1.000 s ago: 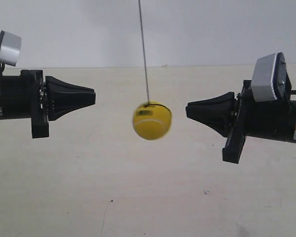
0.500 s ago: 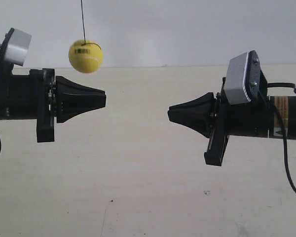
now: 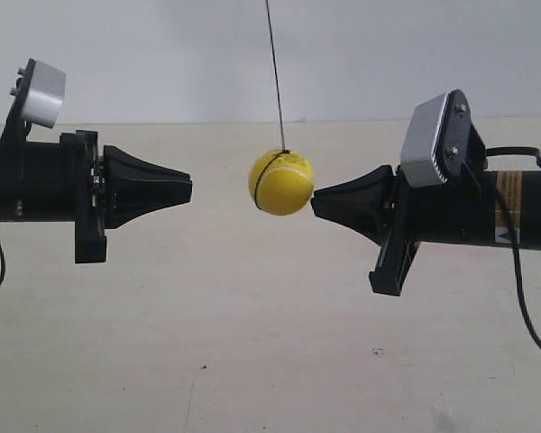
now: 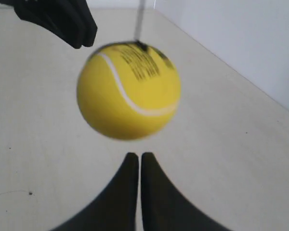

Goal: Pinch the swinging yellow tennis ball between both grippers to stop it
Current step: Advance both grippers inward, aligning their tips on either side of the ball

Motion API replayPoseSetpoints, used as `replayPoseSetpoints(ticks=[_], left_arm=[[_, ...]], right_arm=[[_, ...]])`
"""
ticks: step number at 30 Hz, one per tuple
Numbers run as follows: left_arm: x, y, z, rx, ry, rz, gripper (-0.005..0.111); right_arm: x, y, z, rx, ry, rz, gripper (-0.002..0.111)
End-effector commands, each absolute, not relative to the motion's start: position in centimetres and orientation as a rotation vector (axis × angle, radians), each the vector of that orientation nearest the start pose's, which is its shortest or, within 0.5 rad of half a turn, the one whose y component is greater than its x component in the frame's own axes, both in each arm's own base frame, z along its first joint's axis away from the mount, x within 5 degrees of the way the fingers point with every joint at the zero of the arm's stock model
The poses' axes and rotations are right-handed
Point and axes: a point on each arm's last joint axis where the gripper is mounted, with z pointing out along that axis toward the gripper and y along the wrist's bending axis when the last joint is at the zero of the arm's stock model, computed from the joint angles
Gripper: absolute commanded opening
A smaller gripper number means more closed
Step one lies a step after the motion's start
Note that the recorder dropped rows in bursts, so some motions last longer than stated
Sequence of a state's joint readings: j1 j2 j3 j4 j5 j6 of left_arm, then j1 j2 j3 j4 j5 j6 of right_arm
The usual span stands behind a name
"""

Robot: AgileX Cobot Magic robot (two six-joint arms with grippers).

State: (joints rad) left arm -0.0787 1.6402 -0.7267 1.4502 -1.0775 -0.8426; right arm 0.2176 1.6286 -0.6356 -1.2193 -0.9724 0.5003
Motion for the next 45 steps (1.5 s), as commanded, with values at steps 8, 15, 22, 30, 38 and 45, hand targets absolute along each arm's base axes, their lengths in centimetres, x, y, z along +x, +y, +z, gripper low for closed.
replayPoseSetpoints(ticks=[8, 15, 22, 30, 38, 45], left_arm=[[27.3, -10.4, 20.4, 1.08, 1.622, -0.931, 0.005], [27.5, -10.4, 20.0, 1.076, 1.633, -0.939, 0.005], [27.4, -10.4, 20.0, 1.082, 1.627, -0.933, 0.005], [27.5, -10.4, 20.1, 1.075, 1.624, -0.931, 0.005], [27.5, -10.4, 20.0, 1.079, 1.62, -0.927, 0.005], [27.4, -10.5, 20.2, 1.08, 1.6, -0.937, 0.005]], right_arm=[[25.8, 13.1, 19.5, -1.132, 1.49, 0.741, 0.0], [26.4, 13.3, 17.7, -1.11, 1.517, 0.765, 0.0], [26.6, 13.3, 17.4, -1.11, 1.515, 0.759, 0.0], [26.9, 13.5, 18.0, -1.105, 1.473, 0.77, 0.0], [27.1, 13.7, 18.6, -1.096, 1.431, 0.798, 0.0], [27.2, 13.8, 19.0, -1.089, 1.403, 0.816, 0.0]])
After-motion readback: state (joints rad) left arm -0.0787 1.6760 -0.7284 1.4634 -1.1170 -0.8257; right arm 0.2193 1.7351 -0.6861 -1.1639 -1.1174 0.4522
